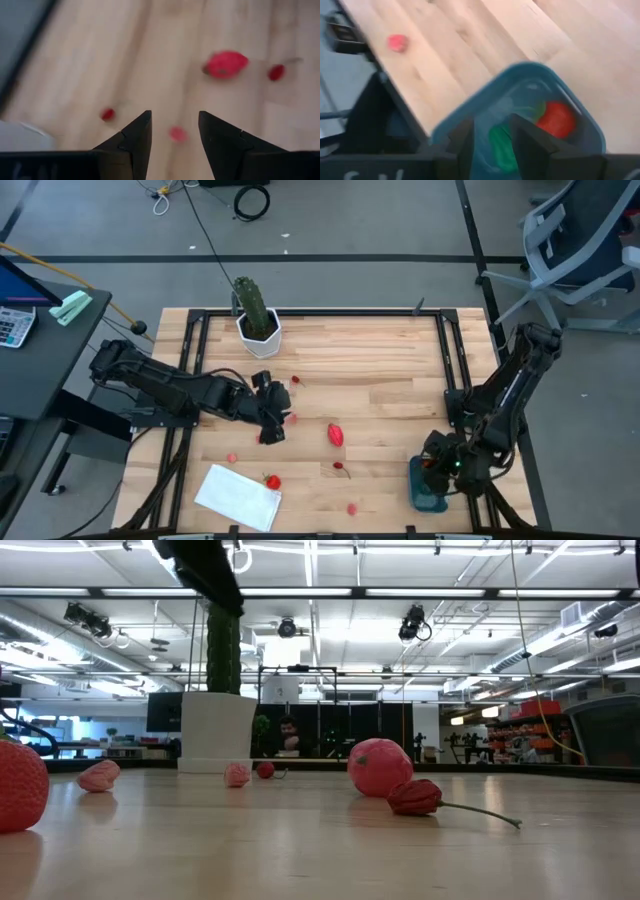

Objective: Pick and placing Produce into tupperware
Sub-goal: Put the red strawberry into the bin

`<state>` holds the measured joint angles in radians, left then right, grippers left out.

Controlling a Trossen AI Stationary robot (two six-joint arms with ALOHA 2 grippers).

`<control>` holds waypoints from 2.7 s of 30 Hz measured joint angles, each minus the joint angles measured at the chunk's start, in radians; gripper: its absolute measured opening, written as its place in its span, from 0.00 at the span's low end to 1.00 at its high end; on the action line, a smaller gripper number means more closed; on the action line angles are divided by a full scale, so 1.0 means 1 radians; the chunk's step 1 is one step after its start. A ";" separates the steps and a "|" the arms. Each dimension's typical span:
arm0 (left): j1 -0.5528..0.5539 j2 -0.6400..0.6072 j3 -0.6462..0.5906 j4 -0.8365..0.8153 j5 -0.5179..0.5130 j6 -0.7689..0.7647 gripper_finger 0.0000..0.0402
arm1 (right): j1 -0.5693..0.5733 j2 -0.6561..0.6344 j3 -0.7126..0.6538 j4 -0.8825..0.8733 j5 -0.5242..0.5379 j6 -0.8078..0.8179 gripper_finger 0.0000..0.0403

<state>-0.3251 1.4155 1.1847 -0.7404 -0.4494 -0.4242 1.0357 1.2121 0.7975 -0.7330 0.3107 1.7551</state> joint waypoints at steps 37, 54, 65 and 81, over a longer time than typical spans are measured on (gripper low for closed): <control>-0.403 0.379 0.000 -0.021 0.243 -0.891 0.38 | 0.001 -0.047 0.000 0.008 0.610 -0.386 0.32; -0.398 0.379 0.000 -0.018 0.191 -0.816 0.06 | 0.000 -0.047 0.000 0.008 0.608 -0.387 0.32; -0.393 0.379 0.000 0.027 0.109 -0.787 0.01 | 0.000 -0.048 0.000 0.008 0.608 -0.396 0.32; -0.379 0.370 0.001 0.035 -0.014 -0.760 0.01 | 0.000 -0.048 0.000 0.008 0.607 -0.396 0.32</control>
<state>-0.7046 1.7859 1.1854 -0.7056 -0.4635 -1.1839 1.0359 1.1645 0.7975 -0.7250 0.9181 1.3593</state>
